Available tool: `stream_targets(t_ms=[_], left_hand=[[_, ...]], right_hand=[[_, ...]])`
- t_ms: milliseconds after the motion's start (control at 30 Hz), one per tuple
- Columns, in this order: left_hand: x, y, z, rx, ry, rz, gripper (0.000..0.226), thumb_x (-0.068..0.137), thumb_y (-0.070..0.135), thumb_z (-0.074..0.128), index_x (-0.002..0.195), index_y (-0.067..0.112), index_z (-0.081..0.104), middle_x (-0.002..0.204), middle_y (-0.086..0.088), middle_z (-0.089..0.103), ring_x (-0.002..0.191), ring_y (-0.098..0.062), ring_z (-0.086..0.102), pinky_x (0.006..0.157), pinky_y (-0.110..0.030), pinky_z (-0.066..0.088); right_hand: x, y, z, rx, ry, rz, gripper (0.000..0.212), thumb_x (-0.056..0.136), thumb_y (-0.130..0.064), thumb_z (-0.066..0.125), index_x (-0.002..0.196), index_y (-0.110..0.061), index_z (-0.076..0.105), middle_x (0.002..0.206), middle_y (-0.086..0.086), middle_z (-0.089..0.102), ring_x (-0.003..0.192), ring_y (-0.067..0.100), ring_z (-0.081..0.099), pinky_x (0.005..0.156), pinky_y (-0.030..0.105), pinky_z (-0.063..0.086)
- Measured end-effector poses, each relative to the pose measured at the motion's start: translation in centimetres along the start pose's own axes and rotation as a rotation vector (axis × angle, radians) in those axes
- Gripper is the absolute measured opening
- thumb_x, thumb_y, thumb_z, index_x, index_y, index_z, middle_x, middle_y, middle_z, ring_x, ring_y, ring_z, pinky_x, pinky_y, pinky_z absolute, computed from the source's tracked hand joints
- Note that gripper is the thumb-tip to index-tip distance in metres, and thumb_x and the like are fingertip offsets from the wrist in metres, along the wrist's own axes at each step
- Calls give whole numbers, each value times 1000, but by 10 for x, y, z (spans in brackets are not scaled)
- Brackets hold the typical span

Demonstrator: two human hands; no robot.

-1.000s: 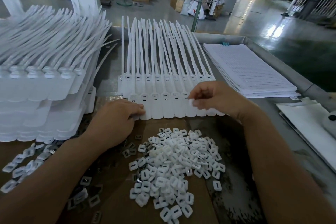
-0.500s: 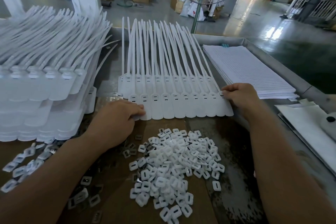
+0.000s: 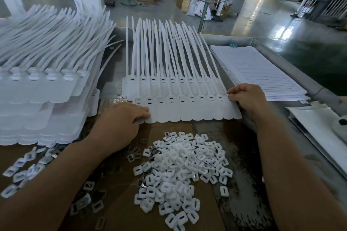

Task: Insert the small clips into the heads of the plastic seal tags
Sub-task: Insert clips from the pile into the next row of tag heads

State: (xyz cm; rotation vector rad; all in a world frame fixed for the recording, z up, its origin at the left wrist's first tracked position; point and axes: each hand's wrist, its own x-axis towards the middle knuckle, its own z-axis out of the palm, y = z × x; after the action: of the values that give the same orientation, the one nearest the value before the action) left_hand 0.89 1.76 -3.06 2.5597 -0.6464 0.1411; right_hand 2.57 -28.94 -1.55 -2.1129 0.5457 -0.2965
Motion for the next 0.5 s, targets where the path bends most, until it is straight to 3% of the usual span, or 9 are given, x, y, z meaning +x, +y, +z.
stream_targets(t_ms=[167, 300, 400, 500], left_hand=[[-1, 1, -1, -2, 9, 7, 35, 88, 4, 48, 118, 17, 61, 125, 8, 57, 119, -9, 46, 98, -17, 25], [0, 2, 0, 2, 13, 11, 36, 88, 3, 47, 118, 17, 61, 126, 7, 57, 119, -9, 46, 96, -15, 23], [-1, 1, 0, 4, 11, 8, 36, 88, 4, 47, 119, 18, 60, 126, 8, 57, 120, -9, 45, 97, -16, 23], [-1, 1, 1, 16, 15, 15, 36, 89, 5, 47, 119, 19, 60, 126, 9, 56, 120, -8, 45, 96, -15, 23]], right_hand=[[1, -1, 2, -23, 13, 14, 22, 80, -3, 61, 66, -21, 63, 81, -4, 59, 80, 13, 51, 59, 23, 37], [1, -2, -4, 50, -55, 82, 18, 84, -3, 60, 71, -17, 63, 81, 0, 61, 75, 13, 53, 57, 25, 40], [0, -3, -8, 73, -102, 105, 15, 85, -2, 58, 76, -13, 64, 88, 6, 62, 81, 19, 57, 61, 28, 45], [0, -3, -8, 26, -109, 104, 16, 85, -2, 58, 75, -13, 64, 97, 9, 63, 94, 25, 57, 81, 40, 50]])
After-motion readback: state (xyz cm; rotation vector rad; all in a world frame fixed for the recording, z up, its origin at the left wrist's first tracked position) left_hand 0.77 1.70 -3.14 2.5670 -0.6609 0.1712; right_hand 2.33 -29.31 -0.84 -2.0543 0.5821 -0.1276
